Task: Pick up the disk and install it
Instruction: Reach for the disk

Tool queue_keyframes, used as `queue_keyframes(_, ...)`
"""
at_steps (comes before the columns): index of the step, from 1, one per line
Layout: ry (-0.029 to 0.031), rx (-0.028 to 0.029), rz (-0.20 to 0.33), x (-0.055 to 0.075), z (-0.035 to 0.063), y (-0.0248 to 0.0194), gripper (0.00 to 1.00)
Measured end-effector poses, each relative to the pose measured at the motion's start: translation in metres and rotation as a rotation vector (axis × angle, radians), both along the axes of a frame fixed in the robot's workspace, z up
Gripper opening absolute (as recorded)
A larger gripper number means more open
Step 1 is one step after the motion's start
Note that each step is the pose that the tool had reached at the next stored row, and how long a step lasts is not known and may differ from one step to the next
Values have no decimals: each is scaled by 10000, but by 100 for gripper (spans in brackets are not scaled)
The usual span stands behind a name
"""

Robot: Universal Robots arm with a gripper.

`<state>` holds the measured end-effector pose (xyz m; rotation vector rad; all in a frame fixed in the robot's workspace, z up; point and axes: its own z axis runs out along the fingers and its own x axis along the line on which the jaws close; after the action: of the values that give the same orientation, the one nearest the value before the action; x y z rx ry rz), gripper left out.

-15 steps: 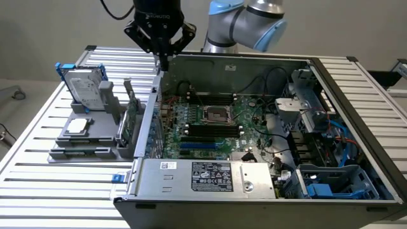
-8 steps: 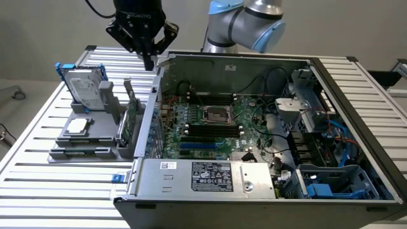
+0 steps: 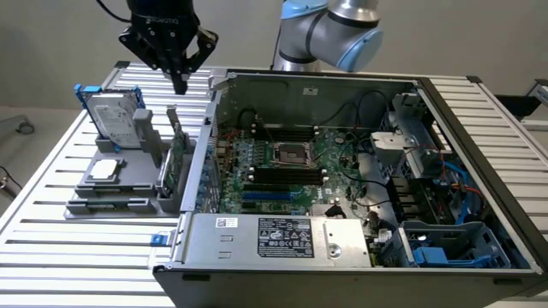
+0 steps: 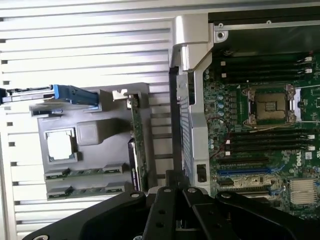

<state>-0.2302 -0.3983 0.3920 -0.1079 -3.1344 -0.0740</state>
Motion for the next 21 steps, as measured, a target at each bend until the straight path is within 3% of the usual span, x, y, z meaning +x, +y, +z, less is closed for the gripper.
queue_keyframes(13,160,-1,45,-429,-6,23,11)
queue_keyframes(15,159,0,50,-496,-8,48,11)
queue_keyframes(21,149,0,80,-684,-27,191,11)
